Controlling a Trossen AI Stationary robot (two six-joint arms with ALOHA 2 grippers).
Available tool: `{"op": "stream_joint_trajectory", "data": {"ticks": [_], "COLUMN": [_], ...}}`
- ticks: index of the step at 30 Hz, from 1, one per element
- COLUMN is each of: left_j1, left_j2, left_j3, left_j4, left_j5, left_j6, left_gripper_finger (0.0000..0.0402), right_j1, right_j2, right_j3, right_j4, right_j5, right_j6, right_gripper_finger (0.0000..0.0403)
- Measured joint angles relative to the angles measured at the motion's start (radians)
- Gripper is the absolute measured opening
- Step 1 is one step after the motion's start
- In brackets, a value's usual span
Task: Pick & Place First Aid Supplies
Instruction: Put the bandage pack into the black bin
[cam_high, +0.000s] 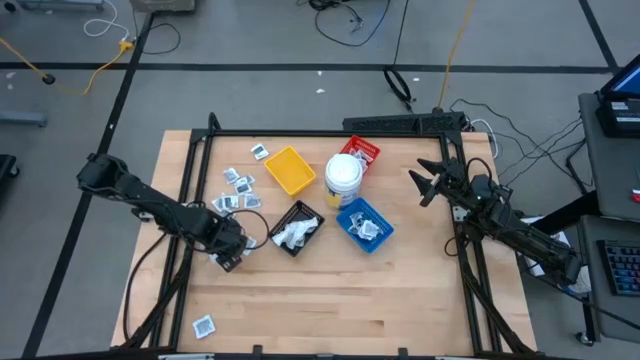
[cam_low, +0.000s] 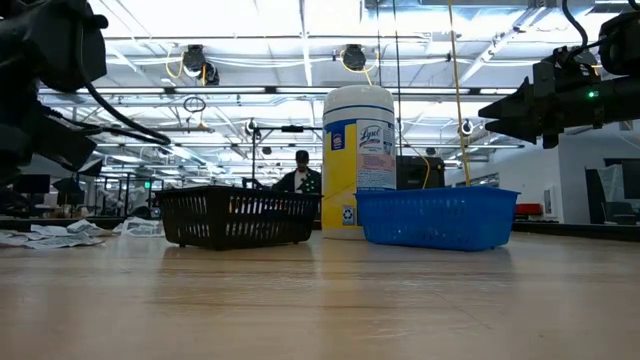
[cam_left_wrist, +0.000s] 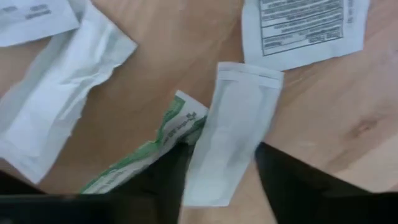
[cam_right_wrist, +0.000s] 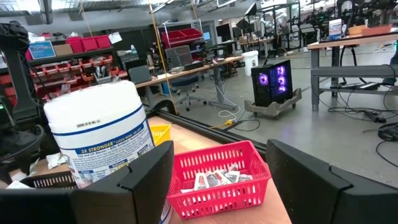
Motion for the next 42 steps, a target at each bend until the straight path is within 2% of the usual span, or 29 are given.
{"op": "stream_joint_trajectory", "data": {"ticks": [8,10,15,32,36,42], "left_j1": [0.016,0.02,0.033,0.034,0.036,0.107], "left_j2": [0.0,0.0,-0.028,-0.223,-0.204,-0.075], "left_j3": [-0.001,-0.001,0.009,0.252,0.284,0.347], "left_j4": [-0.002,-0.002,-0.039,-0.323,-0.358,-0.36], "left_j5": [-0.009,-0.014,-0.013,0.048,0.048,0.048], "left_j6": [0.012,0.003,0.007,0.037,0.034,0.123], "left_gripper_finger": [0.0028,0.0009,0.0006,0.0003,0.0003,0.0002], "right_j1": [0.0,0.0,0.0,0.0,0.0,0.0], "right_j2": [0.0,0.0,0.0,0.0,0.0,0.0], "right_j3": [0.0,0.0,0.0,0.0,0.0,0.0], "right_j4": [0.0,0.0,0.0,0.0,0.0,0.0], "right_j5": [0.0,0.0,0.0,0.0,0.0,0.0], "right_j6": [0.0,0.0,0.0,0.0,0.0,0.0], "right_gripper_finger": [0.0254,0.0254,0.0254,0.0254,0.0254,0.0254]}}
